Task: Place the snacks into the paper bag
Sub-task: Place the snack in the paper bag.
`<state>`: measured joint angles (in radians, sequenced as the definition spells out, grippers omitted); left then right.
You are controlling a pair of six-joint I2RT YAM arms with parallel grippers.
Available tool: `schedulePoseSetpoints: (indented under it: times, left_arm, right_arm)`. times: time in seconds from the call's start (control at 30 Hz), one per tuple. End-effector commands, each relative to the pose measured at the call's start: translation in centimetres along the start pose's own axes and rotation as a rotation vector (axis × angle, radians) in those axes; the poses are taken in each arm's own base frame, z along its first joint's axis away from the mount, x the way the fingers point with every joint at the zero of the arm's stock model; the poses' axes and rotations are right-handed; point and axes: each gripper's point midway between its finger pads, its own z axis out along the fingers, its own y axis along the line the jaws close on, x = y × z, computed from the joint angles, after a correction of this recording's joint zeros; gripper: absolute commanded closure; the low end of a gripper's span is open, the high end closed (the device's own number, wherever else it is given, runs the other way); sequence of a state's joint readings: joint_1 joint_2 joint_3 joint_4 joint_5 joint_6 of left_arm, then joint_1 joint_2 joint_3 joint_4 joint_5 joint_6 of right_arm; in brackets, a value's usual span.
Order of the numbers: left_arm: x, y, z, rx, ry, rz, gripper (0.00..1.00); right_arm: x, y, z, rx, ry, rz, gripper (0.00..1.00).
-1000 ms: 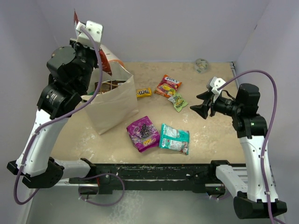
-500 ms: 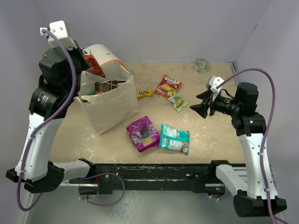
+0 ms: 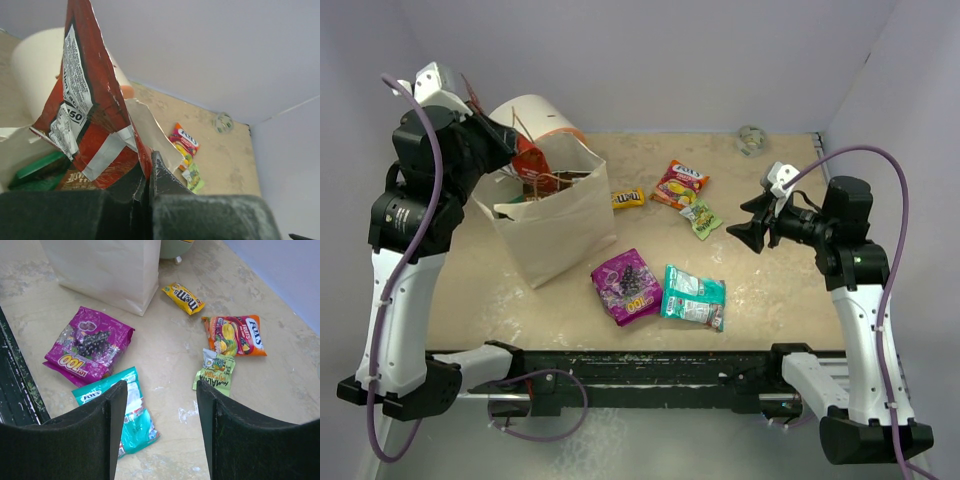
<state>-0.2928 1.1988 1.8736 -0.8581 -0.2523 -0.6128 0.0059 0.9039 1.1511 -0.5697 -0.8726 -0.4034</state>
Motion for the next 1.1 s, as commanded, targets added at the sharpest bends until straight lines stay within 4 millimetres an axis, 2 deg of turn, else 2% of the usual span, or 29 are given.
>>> schedulePoseSetpoints:
  times: [0.0,0.3,0.47,0.7,0.8,0.9,1.07]
  left_arm:
    - [1.3,-2.1,0.3,0.097,0.076,-0.127,1.00]
    - [2.6,-1.7,1.4,0.077,0.108,-0.164,1.00]
    - [3.8,-1.6,2.1,0.077,0.138,-0.183,0.92]
    - [4.0,-4.8,1.5,0.293,0.157,-0.102,0.92]
    - [5.0,-5.8,1.4,0.376,0.181,-0.077,0.86]
    - [6.1,-5.3,1.8,0.376,0.194,-0.069,0.84]
    - [6.8,-4.3,2.4,0.339,0.184,-0.059,0.83]
  right_arm:
    - [-0.6,-0.2,0.0,0.010,-0.022,-0.018,0.40]
    - [-0.5,-0.1,0.0,0.007,-0.026,-0.018,0.40]
    - [-0.5,0.0,-0.1,0.008,-0.028,-0.020,0.39]
    - [-0.4,0.1,-0.2,0.008,-0.031,-0.022,0.39]
    - [-0.5,0.2,-0.2,0.004,-0.032,-0.022,0.39]
    - [-0.5,0.3,-0.2,0.003,-0.034,-0.022,0.39]
    - [-0.3,0.5,-0.4,0.006,-0.037,-0.028,0.38]
